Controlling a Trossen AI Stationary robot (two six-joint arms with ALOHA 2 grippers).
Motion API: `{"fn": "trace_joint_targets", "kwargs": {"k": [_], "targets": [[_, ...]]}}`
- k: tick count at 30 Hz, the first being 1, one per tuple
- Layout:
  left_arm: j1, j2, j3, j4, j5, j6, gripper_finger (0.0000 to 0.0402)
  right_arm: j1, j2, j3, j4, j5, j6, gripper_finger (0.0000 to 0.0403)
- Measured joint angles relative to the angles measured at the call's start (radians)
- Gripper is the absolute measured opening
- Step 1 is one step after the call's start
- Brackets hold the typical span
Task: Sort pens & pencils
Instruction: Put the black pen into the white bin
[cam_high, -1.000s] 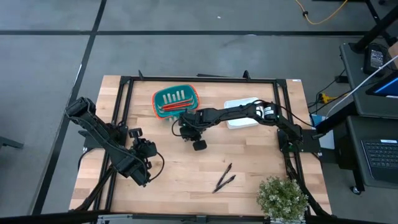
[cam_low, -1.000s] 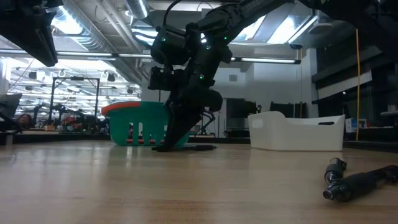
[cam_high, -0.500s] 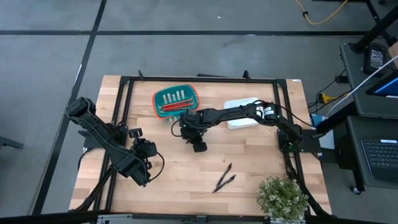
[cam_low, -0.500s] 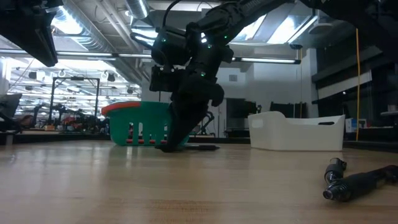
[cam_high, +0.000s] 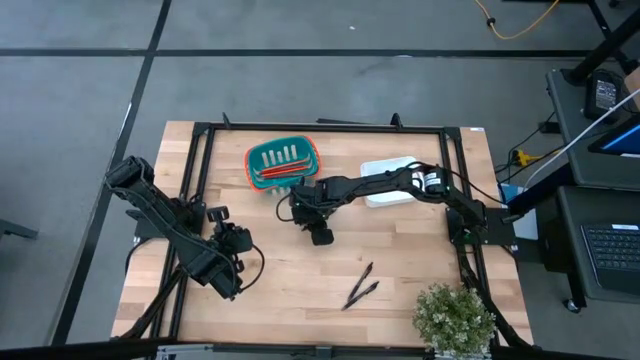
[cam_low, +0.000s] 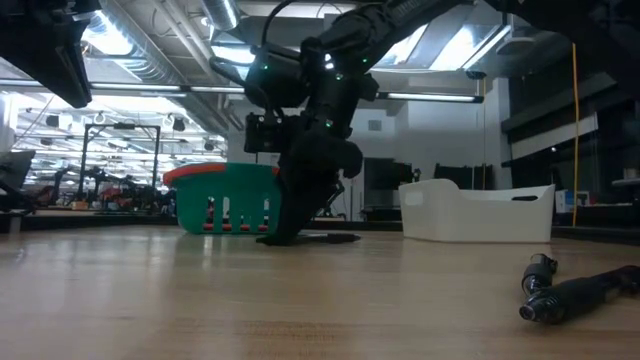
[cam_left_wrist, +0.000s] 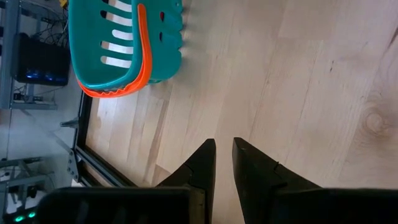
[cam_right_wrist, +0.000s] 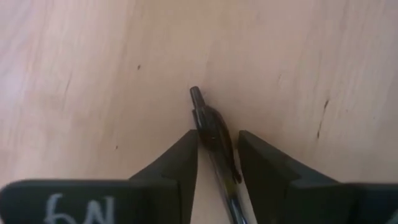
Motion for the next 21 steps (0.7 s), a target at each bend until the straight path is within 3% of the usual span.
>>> {"fn": "trace_joint_targets", "kwargs": {"k": [10, 21], "targets": [[0.0, 0.0, 0.0, 0.0, 0.0, 0.0, 0.005, 0.02, -0.005, -0.053, 0.047, 0.011, 0.051, 0.0058], [0.0, 0.0, 0.0, 0.006, 0.0, 0.003, 0.005, 0.054, -0.003, -0.059, 0.079, 0.032, 0.131, 0.0049]]}}
